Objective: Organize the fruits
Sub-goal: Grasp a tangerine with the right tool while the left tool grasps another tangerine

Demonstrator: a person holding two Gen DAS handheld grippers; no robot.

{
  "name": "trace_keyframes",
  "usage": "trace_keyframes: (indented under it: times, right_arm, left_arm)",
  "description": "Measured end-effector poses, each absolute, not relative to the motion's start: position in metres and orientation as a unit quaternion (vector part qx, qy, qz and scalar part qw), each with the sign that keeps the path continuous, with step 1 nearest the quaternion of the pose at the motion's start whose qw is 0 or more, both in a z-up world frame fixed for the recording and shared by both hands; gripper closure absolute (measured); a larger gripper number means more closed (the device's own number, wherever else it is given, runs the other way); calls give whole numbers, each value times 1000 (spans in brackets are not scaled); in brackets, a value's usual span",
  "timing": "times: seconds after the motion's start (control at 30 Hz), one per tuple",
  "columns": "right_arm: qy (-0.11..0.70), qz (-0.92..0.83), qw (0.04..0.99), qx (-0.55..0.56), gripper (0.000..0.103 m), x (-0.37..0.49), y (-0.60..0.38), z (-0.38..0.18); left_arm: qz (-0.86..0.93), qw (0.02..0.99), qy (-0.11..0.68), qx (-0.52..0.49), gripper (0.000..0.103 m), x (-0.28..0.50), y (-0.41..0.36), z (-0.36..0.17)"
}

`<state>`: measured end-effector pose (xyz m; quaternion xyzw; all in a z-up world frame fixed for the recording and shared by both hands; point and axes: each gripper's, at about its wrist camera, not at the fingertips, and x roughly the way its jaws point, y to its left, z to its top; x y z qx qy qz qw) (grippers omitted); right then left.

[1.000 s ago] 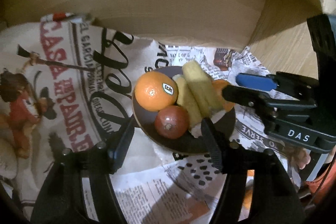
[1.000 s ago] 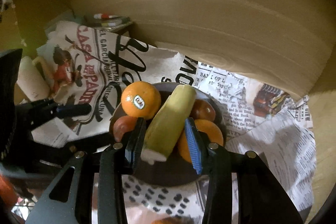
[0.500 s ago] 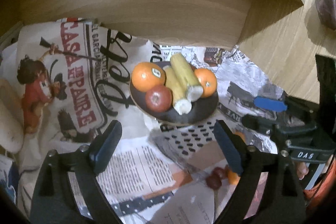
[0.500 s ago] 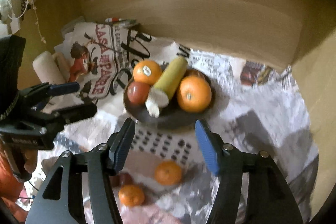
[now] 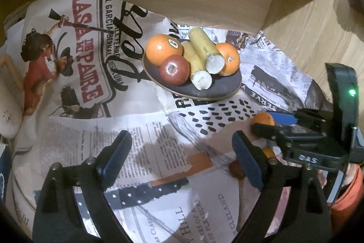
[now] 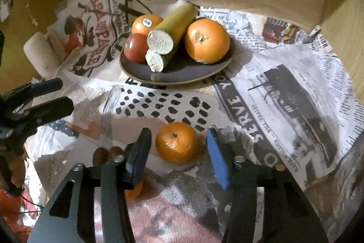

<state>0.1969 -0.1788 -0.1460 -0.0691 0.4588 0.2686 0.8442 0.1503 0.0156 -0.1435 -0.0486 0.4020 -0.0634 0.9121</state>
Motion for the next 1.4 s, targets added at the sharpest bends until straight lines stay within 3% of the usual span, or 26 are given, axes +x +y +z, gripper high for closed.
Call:
trace_keyframes:
  times: [0.03,0.4,0.47,0.63,0.8,0.93,1.03,1.4]
  right_arm:
    - [464,270,841,-71,67,198,-177,-149]
    - [429,265,862,-47,68,175,-201,-124]
    - [423,258,868,-38,67,169,-211,-120]
    - [416,240,877,-23,67,155,-234,-117]
    - [418,237,877,-7,67,148,-248,-121]
    - [418,239,877,-2,67,143,-253,-123]
    - [415,243,877,0,67,140,-256,-123]
    - [404,250,880,-3,67,136,-255,-119]
  left_arm:
    - [-67,912,402,-46,12,149,13,-144]
    - [-131,906,402,-28,14,130,-34,-141]
    - [-141,903,406,-25,19,125,-45,-143]
    - [-152,894,422,-22,45,118,-61,-154]
    - [-142,895,422,-8,52,115,-75,-159]
    - [-142,895,423,1,67,116,-85,-162]
    - [-138,893,428,7,71,120,-90,-166]
    - [-133,897,420,37,71,132,-104,-170]
